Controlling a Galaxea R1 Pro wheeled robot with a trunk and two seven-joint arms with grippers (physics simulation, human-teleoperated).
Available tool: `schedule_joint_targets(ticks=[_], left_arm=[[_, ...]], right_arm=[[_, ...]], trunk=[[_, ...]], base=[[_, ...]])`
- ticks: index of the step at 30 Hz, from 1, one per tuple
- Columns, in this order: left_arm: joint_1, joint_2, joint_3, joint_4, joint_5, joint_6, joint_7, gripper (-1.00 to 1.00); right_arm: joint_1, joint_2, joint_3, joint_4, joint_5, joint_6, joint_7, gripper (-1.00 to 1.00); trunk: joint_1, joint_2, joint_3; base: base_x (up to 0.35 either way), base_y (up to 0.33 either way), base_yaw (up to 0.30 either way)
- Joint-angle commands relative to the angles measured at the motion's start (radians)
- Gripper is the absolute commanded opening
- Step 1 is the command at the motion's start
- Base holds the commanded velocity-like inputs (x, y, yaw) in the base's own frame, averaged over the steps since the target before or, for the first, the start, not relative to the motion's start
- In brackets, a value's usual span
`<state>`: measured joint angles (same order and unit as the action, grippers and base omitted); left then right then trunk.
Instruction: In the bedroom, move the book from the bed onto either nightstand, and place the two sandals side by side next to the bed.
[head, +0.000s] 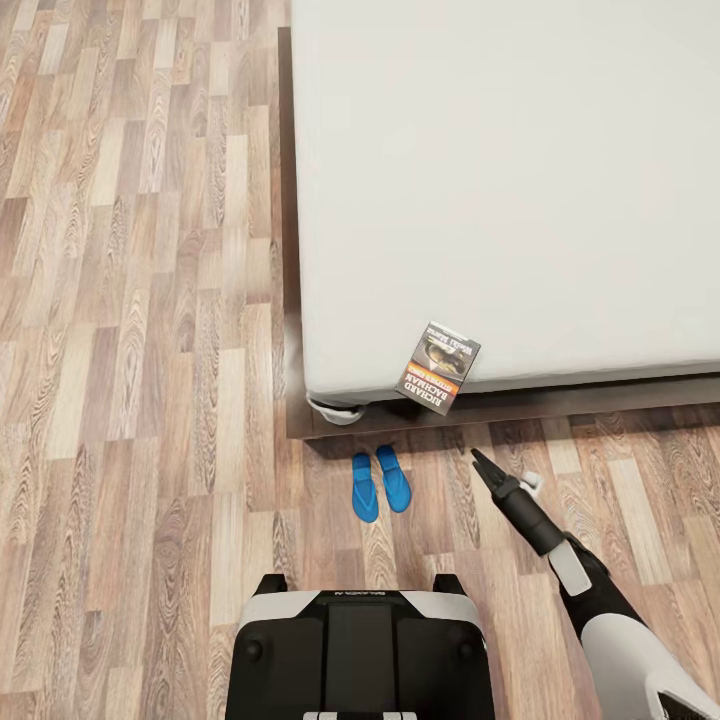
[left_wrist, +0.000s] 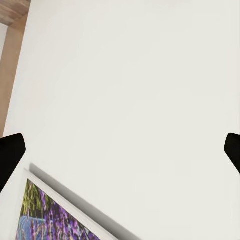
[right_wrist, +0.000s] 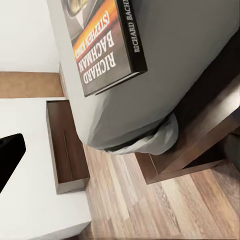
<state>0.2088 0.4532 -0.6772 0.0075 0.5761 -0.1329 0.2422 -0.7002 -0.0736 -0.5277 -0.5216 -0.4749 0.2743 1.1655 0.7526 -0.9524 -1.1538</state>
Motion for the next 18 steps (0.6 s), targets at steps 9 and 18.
schedule_joint_targets(ticks=[9,18], left_arm=[[0.003,-0.001,-0.008,0.000,0.008,-0.005,0.002,1.00],[0.007,-0.001,-0.008,0.000,0.008,-0.005,0.002,1.00]], right_arm=[[-0.022,0.002,0.025,0.019,-0.004,0.006,0.003,1.00],[-0.028,-0.003,0.030,0.044,-0.004,0.004,0.003,1.00]], trunk=[[0.008,-0.015,-0.007],[0.012,-0.022,-0.010]], base=[[0.000,0.000,0.000],[0.000,0.000,0.000]])
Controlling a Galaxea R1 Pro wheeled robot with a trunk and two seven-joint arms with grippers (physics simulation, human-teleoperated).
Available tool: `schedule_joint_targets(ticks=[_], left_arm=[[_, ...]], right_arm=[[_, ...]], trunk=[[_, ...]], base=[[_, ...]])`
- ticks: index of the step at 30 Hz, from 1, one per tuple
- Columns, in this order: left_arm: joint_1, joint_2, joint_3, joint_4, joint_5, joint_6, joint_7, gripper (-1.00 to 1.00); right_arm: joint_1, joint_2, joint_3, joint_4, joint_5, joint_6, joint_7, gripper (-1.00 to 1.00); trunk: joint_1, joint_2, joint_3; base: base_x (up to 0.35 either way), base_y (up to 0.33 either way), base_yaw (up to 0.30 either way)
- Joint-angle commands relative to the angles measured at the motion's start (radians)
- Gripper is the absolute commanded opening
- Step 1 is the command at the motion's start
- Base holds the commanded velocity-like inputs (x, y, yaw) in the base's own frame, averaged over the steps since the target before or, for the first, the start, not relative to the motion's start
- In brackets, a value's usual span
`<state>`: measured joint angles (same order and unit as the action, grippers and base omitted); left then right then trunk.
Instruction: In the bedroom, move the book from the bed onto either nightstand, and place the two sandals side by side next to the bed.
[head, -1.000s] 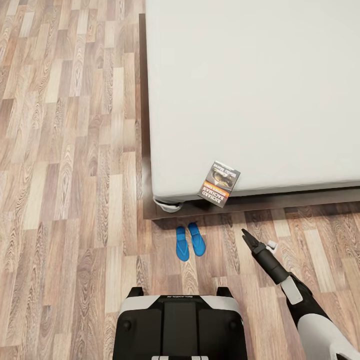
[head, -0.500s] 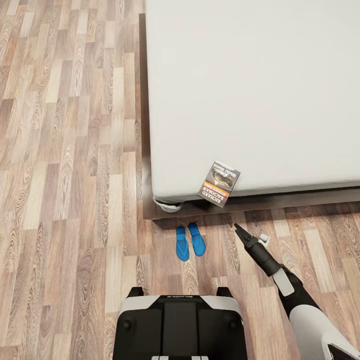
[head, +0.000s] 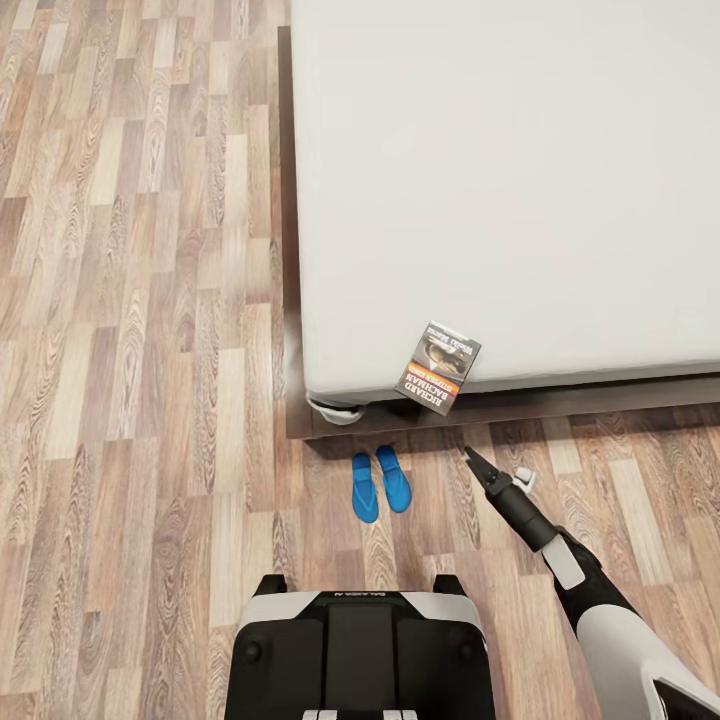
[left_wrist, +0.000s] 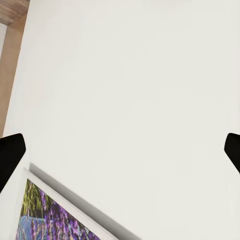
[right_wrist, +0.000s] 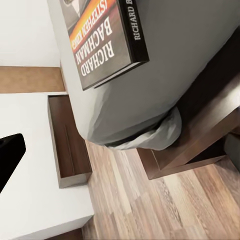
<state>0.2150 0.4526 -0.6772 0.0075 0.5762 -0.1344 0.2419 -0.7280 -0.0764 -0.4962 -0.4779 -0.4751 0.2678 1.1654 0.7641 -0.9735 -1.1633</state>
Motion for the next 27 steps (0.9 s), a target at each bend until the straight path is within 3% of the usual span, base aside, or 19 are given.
schedule_joint_targets(ticks=[1,27], left_arm=[[0.001,0.000,-0.008,0.000,0.008,-0.004,0.002,1.00],[0.001,-0.009,-0.008,0.000,0.008,-0.004,0.004,1.00]], right_arm=[[-0.001,0.000,-0.002,0.002,-0.004,0.010,0.003,1.00],[-0.039,-0.004,-0.004,0.014,-0.014,0.010,0.001,1.00]], trunk=[[0.000,-0.001,0.000],[0.000,-0.001,0.000]], base=[[0.000,0.000,0.000],[0.000,0.000,0.000]])
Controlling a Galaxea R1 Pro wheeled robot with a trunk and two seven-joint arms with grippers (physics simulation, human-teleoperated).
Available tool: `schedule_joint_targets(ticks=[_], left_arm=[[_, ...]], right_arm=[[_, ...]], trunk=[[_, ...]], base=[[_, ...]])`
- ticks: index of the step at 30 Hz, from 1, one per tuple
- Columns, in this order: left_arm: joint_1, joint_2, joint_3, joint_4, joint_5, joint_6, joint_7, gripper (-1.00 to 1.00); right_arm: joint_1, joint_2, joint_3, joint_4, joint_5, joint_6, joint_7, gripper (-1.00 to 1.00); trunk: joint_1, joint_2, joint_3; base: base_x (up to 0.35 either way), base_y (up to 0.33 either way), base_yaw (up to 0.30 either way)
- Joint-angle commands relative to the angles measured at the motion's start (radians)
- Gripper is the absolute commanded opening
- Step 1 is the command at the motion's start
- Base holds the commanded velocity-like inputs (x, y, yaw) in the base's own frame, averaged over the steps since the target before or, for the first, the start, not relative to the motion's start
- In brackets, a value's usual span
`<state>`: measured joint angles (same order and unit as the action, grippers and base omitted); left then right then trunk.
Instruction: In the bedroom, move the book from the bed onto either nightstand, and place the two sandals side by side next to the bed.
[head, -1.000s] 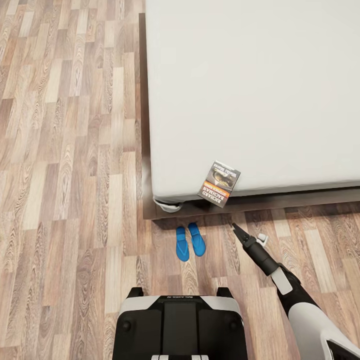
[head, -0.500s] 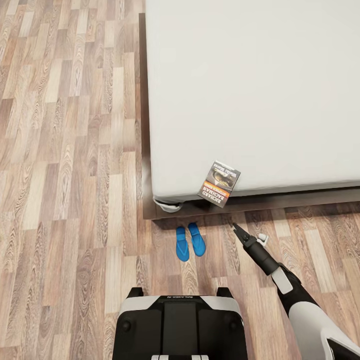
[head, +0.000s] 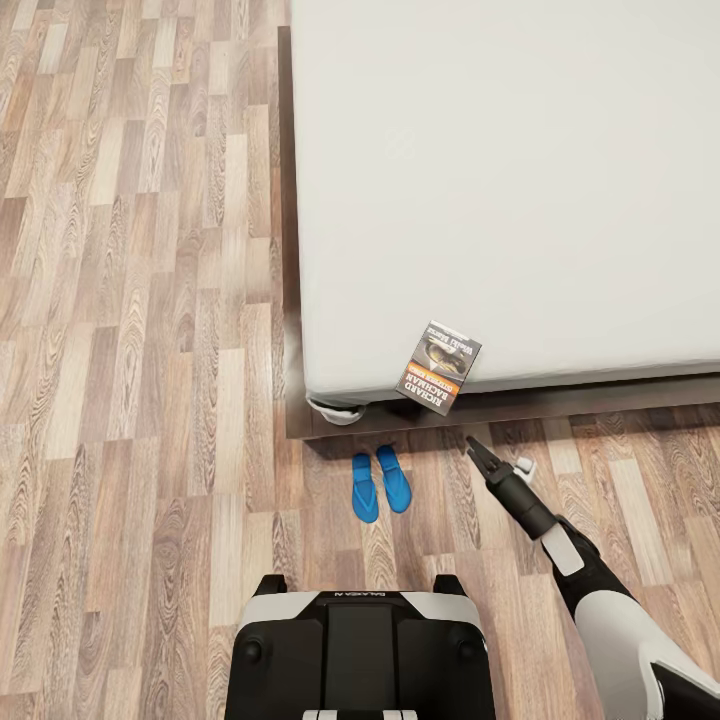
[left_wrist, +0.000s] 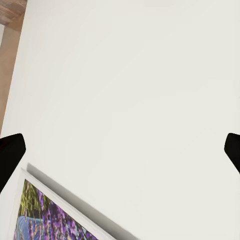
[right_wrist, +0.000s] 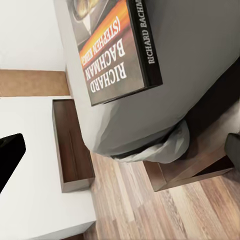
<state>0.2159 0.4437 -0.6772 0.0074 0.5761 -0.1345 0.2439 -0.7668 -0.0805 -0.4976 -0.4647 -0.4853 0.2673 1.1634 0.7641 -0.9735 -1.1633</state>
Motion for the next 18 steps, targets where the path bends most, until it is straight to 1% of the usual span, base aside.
schedule_joint_targets(ticks=[1,9,18], left_arm=[[0.000,0.000,-0.008,0.000,0.008,-0.004,0.002,1.00],[0.000,-0.001,-0.008,0.000,0.008,-0.004,0.003,1.00],[0.000,-0.002,-0.008,0.000,0.008,-0.004,0.003,1.00]], right_arm=[[0.000,0.000,-0.002,0.001,-0.004,0.010,0.003,1.00],[-0.011,0.002,-0.002,0.001,-0.004,0.010,0.001,1.00],[-0.018,-0.001,-0.002,0.001,-0.004,0.011,0.001,1.00]], trunk=[[0.000,-0.001,0.000],[0.000,-0.001,0.000],[0.000,-0.001,0.000]], base=[[0.000,0.000,0.000],[0.000,0.000,0.000],[0.000,0.000,0.000]])
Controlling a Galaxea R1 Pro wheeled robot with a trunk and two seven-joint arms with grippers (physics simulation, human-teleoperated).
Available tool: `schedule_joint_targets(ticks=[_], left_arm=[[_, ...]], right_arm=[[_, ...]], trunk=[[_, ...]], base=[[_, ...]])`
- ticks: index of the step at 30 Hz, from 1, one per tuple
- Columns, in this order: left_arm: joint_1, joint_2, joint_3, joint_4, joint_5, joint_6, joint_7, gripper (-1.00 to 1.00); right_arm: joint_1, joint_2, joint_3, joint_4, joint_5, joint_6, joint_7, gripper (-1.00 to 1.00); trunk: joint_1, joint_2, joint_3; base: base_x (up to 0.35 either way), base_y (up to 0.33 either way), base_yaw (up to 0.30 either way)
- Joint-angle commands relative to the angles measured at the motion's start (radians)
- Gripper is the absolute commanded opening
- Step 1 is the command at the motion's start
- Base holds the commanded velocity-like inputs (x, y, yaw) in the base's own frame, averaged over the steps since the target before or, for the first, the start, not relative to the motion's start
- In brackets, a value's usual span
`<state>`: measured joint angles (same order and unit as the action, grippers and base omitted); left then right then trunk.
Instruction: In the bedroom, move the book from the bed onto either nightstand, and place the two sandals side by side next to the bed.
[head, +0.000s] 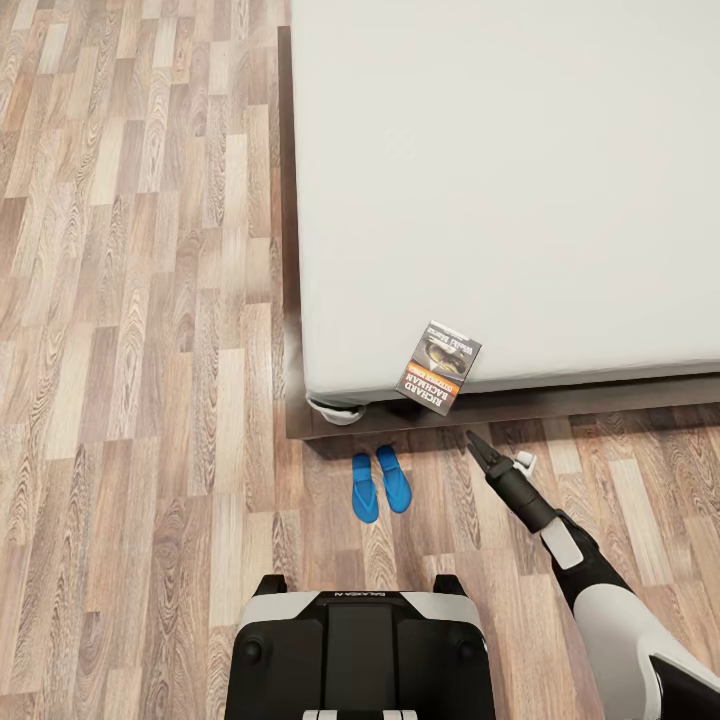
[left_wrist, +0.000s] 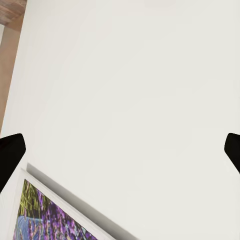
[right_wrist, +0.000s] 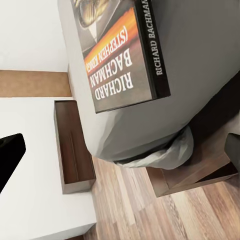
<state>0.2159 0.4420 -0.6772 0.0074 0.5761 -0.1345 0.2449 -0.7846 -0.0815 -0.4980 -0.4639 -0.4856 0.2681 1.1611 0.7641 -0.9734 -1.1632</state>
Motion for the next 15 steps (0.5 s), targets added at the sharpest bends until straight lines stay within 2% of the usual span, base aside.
schedule_joint_targets(ticks=[1,15], left_arm=[[0.000,0.000,-0.008,0.000,0.008,-0.004,0.002,1.00],[0.000,0.000,-0.009,0.000,0.007,-0.002,0.000,1.00]], right_arm=[[0.000,0.000,-0.002,0.001,-0.004,0.010,0.003,1.00],[-0.015,-0.001,-0.002,0.001,-0.003,0.012,0.003,1.00]], trunk=[[0.000,-0.001,0.000],[0.000,-0.001,0.000]], base=[[0.000,0.000,0.000],[0.000,0.000,0.000]])
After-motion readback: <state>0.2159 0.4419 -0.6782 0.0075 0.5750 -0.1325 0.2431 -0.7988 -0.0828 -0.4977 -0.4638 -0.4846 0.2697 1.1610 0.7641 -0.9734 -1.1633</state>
